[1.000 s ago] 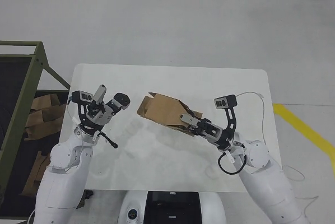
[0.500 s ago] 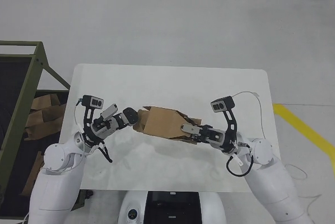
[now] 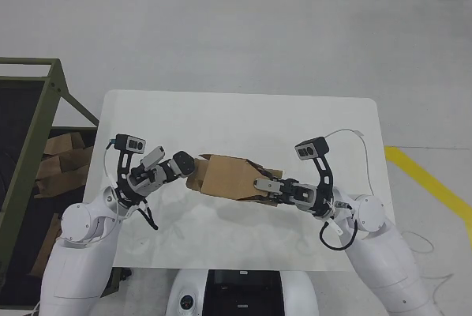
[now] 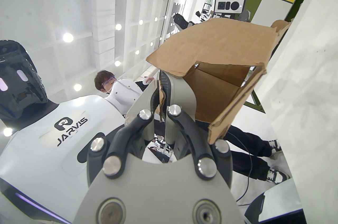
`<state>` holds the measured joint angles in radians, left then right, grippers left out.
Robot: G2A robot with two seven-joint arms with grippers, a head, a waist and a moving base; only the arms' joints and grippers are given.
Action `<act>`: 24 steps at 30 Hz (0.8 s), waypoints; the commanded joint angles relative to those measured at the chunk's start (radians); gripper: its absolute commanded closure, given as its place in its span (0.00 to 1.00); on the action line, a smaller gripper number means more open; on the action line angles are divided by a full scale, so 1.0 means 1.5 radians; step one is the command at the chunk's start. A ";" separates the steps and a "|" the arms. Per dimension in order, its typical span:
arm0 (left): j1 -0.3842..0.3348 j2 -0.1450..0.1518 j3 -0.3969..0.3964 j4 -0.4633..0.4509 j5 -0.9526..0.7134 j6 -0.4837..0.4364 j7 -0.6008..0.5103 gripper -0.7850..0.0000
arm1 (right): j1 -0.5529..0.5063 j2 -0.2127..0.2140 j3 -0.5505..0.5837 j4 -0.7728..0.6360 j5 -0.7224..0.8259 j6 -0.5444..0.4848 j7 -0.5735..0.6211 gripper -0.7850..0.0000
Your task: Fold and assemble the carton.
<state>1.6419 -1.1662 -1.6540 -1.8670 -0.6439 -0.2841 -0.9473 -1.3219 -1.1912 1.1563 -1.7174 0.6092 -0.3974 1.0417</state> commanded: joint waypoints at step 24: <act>-0.002 0.000 0.046 0.009 -0.047 -0.022 -0.027 0.00 | 0.000 0.000 -0.012 -0.012 -0.002 0.016 -0.020 1.00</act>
<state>1.6406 -1.1661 -1.5878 -1.8552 -0.7080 -0.3183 -0.9811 -1.3231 -1.1912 1.1392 -1.7353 0.6058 -0.3749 1.0119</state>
